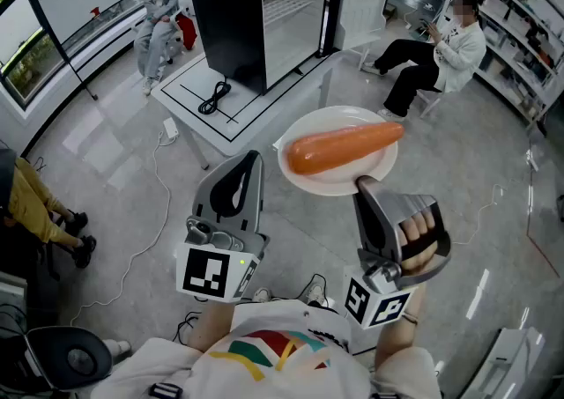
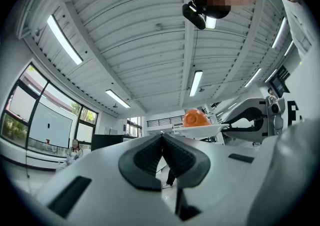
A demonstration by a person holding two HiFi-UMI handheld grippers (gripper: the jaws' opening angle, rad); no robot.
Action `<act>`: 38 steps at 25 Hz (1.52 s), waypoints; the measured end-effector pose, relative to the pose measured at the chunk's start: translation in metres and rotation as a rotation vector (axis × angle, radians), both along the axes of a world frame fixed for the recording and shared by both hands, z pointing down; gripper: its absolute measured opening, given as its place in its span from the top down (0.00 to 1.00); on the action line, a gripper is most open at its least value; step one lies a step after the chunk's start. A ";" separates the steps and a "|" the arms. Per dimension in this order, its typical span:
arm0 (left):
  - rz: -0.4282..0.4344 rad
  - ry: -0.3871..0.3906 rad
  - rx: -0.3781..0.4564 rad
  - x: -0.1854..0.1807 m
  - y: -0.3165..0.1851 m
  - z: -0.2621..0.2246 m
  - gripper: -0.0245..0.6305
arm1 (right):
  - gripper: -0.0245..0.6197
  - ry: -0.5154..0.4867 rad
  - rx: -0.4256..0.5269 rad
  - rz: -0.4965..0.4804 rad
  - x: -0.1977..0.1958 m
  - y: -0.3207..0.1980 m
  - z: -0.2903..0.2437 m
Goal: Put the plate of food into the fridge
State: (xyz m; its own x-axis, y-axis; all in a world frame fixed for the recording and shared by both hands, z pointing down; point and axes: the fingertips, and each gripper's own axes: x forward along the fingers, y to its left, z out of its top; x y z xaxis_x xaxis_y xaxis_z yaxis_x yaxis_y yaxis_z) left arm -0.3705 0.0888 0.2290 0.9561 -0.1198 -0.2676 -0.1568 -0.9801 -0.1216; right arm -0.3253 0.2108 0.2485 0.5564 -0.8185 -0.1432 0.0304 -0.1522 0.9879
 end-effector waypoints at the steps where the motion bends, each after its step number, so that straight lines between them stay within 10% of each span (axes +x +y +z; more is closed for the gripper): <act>1: -0.003 0.001 0.001 0.000 -0.001 0.000 0.95 | 0.91 0.001 -0.002 0.002 0.001 0.000 0.001; 23: -0.041 -0.003 0.035 0.015 0.008 0.007 0.95 | 0.93 -0.034 0.023 -0.053 0.019 0.010 0.008; 38: -0.121 -0.025 0.022 0.091 0.063 0.011 0.95 | 0.93 -0.056 -0.017 -0.116 0.107 0.060 0.013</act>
State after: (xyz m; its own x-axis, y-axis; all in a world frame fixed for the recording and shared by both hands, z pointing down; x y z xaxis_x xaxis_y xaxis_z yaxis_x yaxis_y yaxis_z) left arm -0.2795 0.1518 0.2399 0.9415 -0.2288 -0.2473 -0.2701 -0.9514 -0.1482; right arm -0.2180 0.2713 0.2610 0.4643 -0.8800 -0.1001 -0.0423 -0.1349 0.9900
